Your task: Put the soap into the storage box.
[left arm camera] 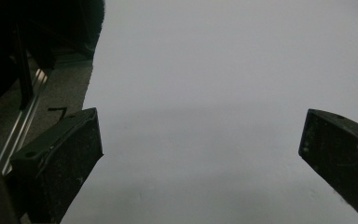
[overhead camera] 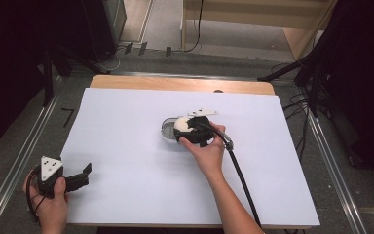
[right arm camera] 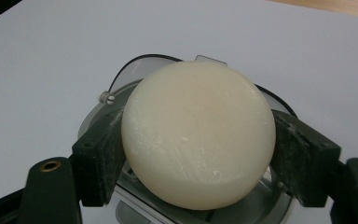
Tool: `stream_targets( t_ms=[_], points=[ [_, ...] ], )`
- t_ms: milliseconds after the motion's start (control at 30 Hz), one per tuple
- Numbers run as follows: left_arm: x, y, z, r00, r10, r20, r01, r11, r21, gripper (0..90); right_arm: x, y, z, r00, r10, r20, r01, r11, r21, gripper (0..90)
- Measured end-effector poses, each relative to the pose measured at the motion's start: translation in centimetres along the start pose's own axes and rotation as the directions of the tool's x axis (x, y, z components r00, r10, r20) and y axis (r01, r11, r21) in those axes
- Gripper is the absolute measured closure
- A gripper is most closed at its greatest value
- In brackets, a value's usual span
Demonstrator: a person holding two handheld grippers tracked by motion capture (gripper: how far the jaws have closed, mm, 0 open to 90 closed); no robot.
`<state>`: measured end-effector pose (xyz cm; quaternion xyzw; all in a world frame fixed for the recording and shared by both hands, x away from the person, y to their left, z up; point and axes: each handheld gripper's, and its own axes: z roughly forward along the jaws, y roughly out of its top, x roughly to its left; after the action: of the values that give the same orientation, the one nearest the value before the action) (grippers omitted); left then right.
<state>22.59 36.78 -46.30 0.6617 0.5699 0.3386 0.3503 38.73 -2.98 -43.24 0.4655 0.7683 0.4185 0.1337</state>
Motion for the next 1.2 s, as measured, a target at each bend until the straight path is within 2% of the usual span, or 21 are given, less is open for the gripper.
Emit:
stream_targets(
  t_ms=[500, 700, 1200],
  points=[
    [0.1, 0.0, 0.0, 1.0000, -0.008, 0.000, 0.008, 1.0000, -0.001, 0.0, 0.1, -0.5, 1.0, 0.9999, 0.017, 0.003, -0.017, 0.999, 0.039, 25.2],
    [0.1, 0.0, 0.0, 1.0000, -0.008, 0.001, 0.008, 1.0000, 0.003, 0.0, 0.1, -0.4, 0.9, 1.0000, 0.008, 0.005, -0.009, 0.999, 0.032, 24.8],
    [0.1, 0.0, 0.1, 1.0000, -0.008, -0.001, 0.008, 1.0000, 0.001, 0.0, -0.2, -0.2, -0.4, 0.9997, 0.022, 0.004, -0.022, 1.000, -0.011, 27.1]
  ],
)
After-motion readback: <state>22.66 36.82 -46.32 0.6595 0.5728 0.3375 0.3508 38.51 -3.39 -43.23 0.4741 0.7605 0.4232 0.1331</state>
